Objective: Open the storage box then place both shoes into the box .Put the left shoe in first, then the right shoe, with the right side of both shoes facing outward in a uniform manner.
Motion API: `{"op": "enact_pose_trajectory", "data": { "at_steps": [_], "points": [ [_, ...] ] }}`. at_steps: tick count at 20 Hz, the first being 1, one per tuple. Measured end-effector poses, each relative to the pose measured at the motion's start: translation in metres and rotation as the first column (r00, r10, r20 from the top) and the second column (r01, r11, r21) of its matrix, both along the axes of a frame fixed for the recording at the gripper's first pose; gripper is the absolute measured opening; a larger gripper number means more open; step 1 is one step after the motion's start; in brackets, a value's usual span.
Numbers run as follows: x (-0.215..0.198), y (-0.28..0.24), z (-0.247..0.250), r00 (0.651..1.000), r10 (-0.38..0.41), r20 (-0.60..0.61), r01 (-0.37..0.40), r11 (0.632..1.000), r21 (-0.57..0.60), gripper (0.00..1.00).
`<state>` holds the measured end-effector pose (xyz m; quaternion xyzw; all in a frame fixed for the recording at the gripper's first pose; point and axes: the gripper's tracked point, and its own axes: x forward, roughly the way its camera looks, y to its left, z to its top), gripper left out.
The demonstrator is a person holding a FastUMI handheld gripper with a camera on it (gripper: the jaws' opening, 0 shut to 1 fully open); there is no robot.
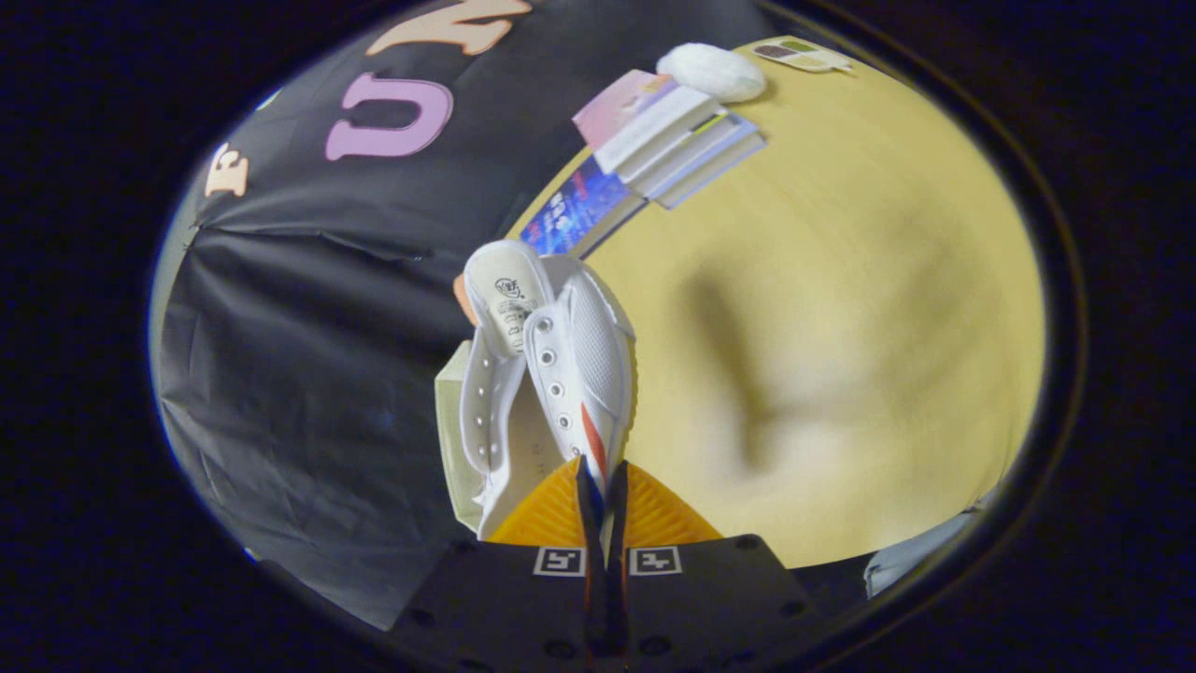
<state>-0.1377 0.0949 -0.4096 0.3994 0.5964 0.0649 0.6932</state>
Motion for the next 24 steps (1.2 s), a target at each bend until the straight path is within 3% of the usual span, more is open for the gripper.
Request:
{"op": "enact_pose_trajectory", "data": {
  "at_steps": [4, 8, 11, 19, 24],
  "points": [
    [0.019, 0.072, 0.036, 0.996, 0.076, 0.046, -0.079, 0.994, 0.075, 0.03],
    [0.024, 0.137, 0.041, 0.988, 0.143, 0.052, -0.148, 0.982, 0.115, 0.02],
    [0.022, 0.169, 0.023, 0.987, 0.159, 0.013, -0.159, 0.981, 0.108, 0.03],
    [0.018, 0.179, -0.025, 0.991, 0.115, -0.074, -0.122, 0.989, -0.086, 0.03],
    [0.016, 0.182, -0.026, 0.993, 0.088, -0.081, -0.098, 0.987, -0.128, 0.09]
  ]
}}
